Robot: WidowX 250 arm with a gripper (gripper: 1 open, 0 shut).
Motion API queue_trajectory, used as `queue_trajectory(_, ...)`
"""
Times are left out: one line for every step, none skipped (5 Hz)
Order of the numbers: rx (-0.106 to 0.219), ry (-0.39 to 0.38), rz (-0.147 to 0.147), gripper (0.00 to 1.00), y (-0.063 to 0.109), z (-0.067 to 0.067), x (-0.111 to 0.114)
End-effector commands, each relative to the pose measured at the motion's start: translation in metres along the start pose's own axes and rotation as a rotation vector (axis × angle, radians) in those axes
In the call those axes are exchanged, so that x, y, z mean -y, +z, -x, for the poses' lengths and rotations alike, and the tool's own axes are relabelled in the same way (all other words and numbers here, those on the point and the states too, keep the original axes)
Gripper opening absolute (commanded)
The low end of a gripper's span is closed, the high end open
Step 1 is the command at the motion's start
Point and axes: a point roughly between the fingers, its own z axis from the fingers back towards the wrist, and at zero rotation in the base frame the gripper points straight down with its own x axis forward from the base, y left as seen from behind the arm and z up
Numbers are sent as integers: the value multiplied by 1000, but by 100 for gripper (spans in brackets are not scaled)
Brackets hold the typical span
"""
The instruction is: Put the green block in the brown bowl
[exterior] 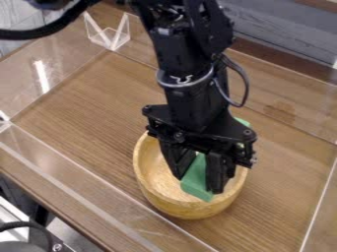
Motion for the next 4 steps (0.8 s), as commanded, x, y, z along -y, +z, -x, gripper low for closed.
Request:
queue_trajectory(26,8,10,0,5,-5,0)
queue_trajectory(27,10,13,0,4,-6,0)
queue_trajectory(27,11,15,0,3,-6,-1)
queue_trajectory(28,12,18,0,3,-7,-1)
